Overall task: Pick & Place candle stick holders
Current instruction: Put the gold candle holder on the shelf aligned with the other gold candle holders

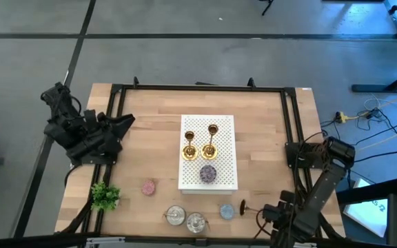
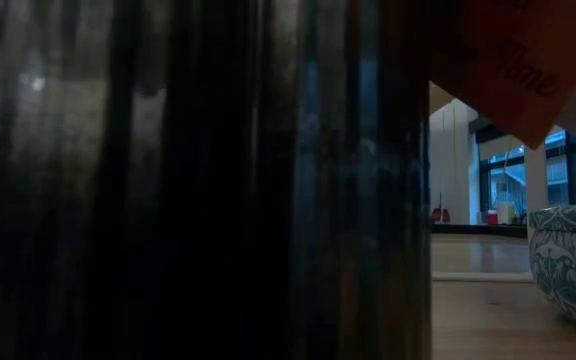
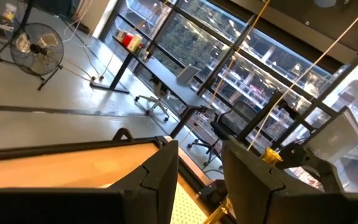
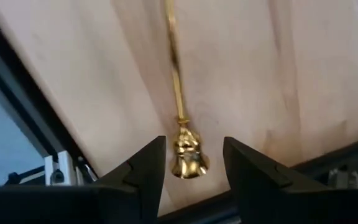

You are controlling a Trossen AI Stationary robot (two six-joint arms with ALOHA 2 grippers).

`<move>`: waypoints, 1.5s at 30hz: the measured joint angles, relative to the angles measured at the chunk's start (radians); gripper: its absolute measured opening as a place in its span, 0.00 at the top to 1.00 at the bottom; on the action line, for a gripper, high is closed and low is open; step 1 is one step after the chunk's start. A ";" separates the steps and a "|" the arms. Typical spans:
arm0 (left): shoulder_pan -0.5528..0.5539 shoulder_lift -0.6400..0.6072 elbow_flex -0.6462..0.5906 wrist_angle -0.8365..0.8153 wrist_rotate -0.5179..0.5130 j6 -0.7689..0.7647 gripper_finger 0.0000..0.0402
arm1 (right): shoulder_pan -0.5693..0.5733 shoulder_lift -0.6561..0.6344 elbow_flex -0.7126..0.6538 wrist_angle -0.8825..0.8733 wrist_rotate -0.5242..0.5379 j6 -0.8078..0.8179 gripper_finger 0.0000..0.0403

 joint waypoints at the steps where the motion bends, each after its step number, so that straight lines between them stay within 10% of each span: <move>1: 0.000 0.011 0.000 0.000 0.000 -0.012 0.70 | 0.002 0.000 -0.003 0.004 0.007 -0.008 0.59; 35: -0.022 0.186 0.000 0.000 0.021 -0.243 0.71 | -0.044 0.001 -0.087 0.182 0.163 -0.126 0.47; 45: -0.022 0.186 0.000 0.000 0.028 -0.266 0.71 | -0.043 0.003 -0.147 0.254 0.067 -0.120 0.50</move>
